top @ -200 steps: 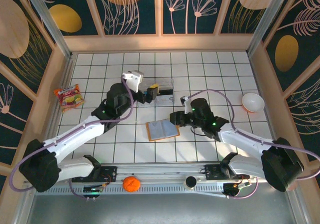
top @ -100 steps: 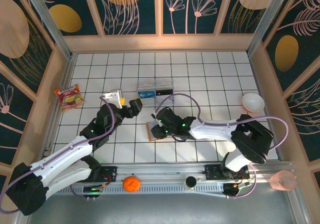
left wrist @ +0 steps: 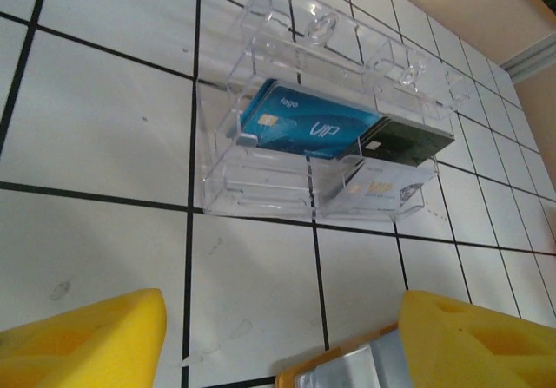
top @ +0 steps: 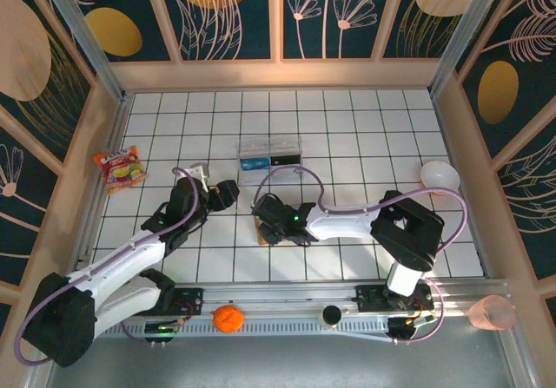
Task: Take the credit cards out of the card holder
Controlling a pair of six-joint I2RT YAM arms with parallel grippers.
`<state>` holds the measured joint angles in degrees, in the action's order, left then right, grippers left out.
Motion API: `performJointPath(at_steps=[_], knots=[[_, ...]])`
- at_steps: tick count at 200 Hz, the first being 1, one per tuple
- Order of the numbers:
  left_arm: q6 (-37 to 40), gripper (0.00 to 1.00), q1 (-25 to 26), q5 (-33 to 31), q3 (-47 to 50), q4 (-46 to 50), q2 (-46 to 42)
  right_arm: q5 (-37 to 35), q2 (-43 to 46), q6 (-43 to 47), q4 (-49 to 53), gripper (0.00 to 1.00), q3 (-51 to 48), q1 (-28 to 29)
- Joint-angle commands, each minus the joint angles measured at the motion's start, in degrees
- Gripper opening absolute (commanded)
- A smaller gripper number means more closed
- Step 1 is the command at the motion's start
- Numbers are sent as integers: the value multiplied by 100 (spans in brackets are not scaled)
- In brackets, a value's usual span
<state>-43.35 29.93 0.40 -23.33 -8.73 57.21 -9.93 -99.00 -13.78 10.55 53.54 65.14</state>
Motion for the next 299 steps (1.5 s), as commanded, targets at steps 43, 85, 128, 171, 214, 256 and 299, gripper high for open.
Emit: performJointPath(at_steps=[43, 85, 128, 171, 214, 256, 299], knots=[[213, 58, -40, 830, -70, 38, 388, -236, -187, -303, 118, 8, 47, 4], [85, 44, -32, 1255, 32, -268, 536, 150, 295, -642, -663, 0, -342, -209], [-14, 31, 257, 1358, 47, -500, 983, 448, 684, -840, -1156, 0, -649, -405], [-142, 51, 395, 869, -13, -316, 954, 765, 530, -629, -556, 24, -291, -456], [-40, 58, 314, 684, -54, -50, 863, 557, 306, -539, 82, 42, -68, -350], [18, 56, 210, 711, -26, -23, 827, 295, -6, -503, 406, 42, 178, -96], [62, 55, 206, 815, -5, -67, 840, 79, -367, -503, 614, 40, 331, 24]])
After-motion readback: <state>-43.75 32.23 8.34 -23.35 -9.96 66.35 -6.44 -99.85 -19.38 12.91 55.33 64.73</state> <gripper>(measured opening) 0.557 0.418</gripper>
